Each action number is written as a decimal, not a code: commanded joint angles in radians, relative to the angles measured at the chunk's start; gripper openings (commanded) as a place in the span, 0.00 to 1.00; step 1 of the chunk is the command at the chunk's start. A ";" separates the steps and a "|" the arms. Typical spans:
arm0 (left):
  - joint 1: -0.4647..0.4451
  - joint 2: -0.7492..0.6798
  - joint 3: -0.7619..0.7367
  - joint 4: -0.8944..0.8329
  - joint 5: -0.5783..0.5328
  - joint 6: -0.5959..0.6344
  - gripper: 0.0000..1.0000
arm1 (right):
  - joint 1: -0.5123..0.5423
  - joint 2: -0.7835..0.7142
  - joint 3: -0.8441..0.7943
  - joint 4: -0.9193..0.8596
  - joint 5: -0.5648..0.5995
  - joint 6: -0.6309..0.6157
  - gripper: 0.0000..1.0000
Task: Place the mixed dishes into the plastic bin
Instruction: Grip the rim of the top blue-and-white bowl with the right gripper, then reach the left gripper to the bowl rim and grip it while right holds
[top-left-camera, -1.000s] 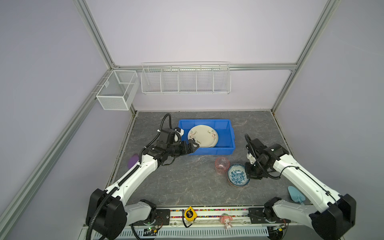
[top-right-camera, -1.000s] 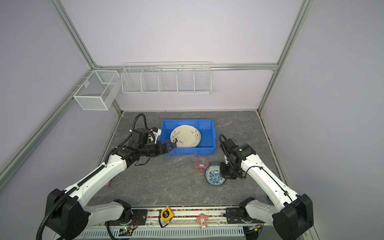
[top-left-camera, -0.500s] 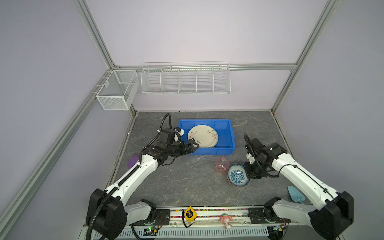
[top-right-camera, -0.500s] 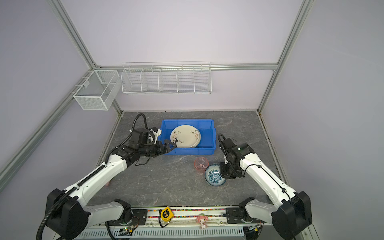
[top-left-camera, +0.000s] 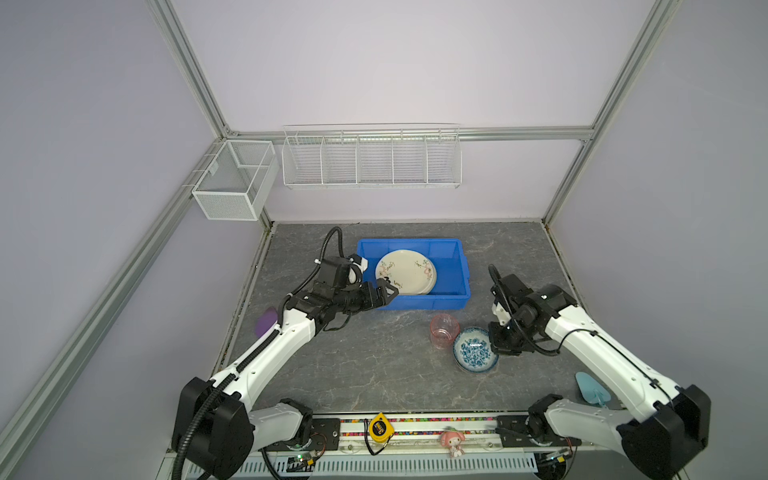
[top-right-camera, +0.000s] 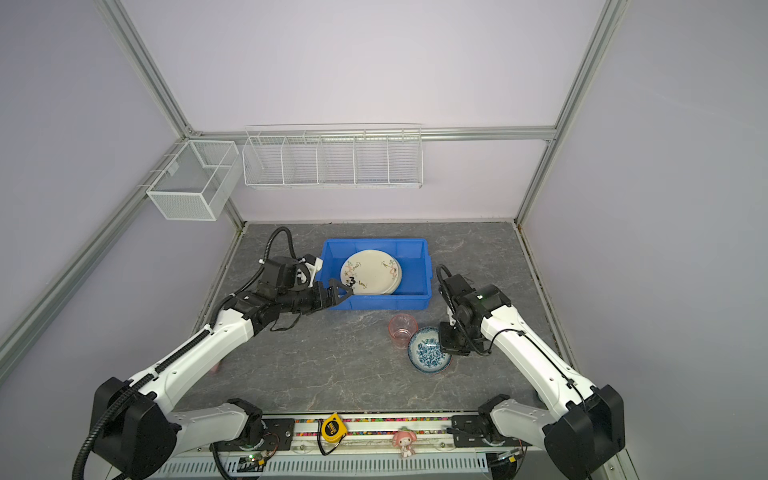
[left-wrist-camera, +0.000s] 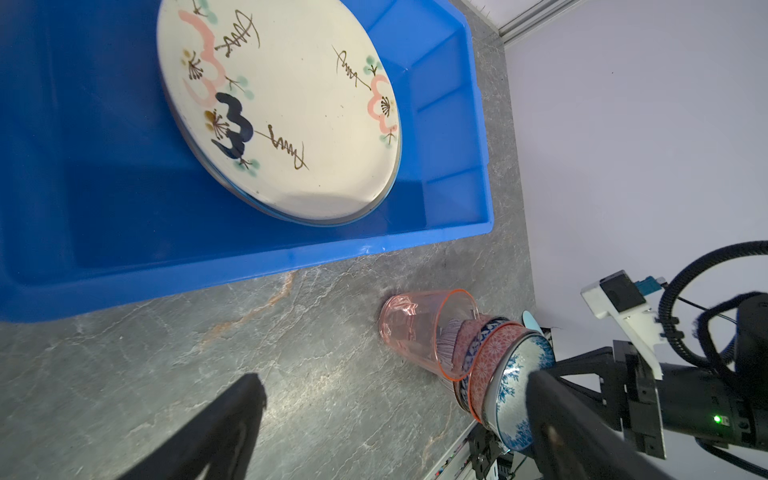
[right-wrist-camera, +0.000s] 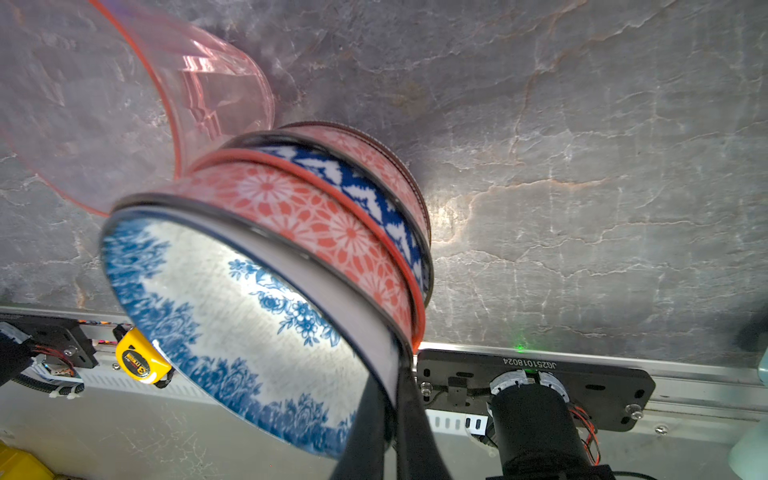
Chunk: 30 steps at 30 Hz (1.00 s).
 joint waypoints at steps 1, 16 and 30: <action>-0.005 -0.010 0.014 0.002 0.000 0.011 0.98 | -0.007 -0.004 0.033 0.011 -0.021 0.004 0.07; -0.005 -0.015 0.027 -0.019 0.012 0.003 0.98 | -0.054 -0.046 0.036 0.019 -0.089 -0.001 0.07; -0.209 -0.011 0.174 -0.191 -0.132 -0.095 0.98 | -0.071 -0.069 0.083 -0.026 -0.099 -0.027 0.07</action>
